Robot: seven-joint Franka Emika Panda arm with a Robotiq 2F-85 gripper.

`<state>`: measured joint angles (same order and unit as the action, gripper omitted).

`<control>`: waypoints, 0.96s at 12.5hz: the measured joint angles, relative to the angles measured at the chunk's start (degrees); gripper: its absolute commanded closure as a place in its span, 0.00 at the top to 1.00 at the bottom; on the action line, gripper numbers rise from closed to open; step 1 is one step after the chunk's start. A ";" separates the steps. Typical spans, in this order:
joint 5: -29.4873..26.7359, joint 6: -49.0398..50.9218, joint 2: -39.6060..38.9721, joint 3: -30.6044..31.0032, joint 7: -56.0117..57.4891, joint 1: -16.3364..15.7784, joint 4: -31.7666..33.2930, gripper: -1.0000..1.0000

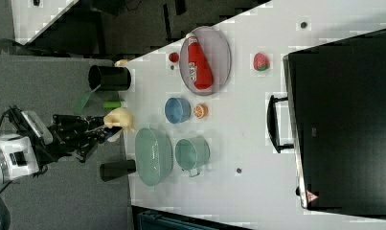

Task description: Pick banana from table and place on oven.

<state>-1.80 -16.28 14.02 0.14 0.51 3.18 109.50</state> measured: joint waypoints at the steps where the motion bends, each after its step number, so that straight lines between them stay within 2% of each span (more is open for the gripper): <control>1: 0.00 1.75 -0.72 -2.06 0.22 0.65 -0.62 0.24; 4: 2.06 3.50 -7.13 -12.14 6.18 2.06 -1.45 0.24; 8: 3.87 -4.18 -19.87 -24.36 20.81 6.45 -1.68 0.24; 11: 4.00 -7.05 -26.80 -28.17 28.47 8.67 -2.13 0.24; 12: 4.26 -7.60 -28.39 -28.92 30.12 8.60 -2.46 0.28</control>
<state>2.45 -23.88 -14.37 -28.79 30.63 11.79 107.04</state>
